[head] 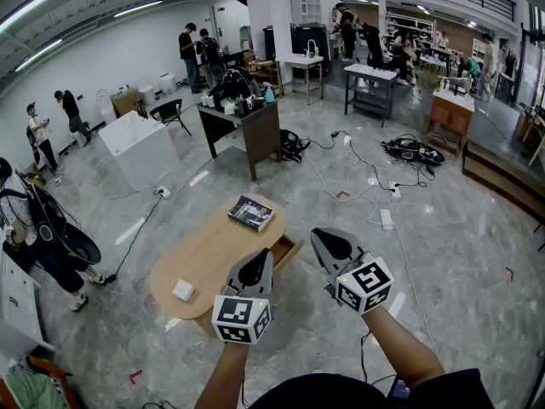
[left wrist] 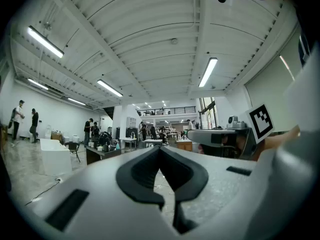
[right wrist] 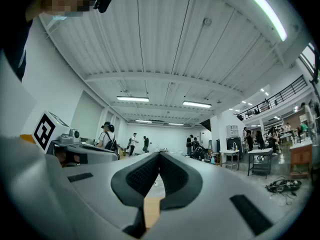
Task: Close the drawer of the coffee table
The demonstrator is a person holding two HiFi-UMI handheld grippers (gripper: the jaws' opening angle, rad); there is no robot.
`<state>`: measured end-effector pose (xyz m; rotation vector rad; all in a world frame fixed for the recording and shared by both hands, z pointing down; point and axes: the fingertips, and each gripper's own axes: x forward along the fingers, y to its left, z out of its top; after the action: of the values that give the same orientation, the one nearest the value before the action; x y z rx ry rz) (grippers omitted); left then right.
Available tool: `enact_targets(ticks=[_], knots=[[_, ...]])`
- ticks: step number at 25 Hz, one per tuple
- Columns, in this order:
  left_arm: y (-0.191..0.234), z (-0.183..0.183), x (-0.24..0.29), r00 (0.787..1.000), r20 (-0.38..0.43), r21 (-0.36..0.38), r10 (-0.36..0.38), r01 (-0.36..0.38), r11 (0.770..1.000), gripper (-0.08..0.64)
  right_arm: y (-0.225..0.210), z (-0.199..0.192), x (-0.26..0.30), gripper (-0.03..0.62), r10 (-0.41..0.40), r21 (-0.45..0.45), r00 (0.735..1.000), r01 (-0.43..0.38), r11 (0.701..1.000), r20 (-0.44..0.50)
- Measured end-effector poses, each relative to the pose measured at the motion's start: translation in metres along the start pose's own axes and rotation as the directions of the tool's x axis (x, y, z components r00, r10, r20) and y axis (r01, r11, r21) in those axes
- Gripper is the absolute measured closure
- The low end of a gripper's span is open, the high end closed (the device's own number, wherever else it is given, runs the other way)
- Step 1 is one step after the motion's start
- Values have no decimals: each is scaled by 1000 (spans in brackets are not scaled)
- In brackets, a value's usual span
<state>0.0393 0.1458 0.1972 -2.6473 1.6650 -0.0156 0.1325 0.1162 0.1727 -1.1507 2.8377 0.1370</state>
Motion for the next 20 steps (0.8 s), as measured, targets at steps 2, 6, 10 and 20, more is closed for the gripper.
enact_targets(ticks=[2, 6, 10, 20], knots=[[1, -2, 4, 1000, -1, -1, 2, -2, 1000, 558, -3, -3, 2, 581, 0, 4, 1000, 0, 1000, 0], [5, -4, 12, 1000, 0, -8, 6, -6, 1000, 558, -9, -6, 5, 581, 4, 28, 1000, -4, 1000, 13], [6, -7, 20, 1000, -1, -19, 7, -7, 1000, 558, -16, -12, 9, 581, 7, 38, 1000, -7, 999, 5], [6, -13, 31, 1000, 0, -24, 29, -29, 999, 558, -27, -19, 15, 581, 26, 39, 1000, -25, 999, -8]])
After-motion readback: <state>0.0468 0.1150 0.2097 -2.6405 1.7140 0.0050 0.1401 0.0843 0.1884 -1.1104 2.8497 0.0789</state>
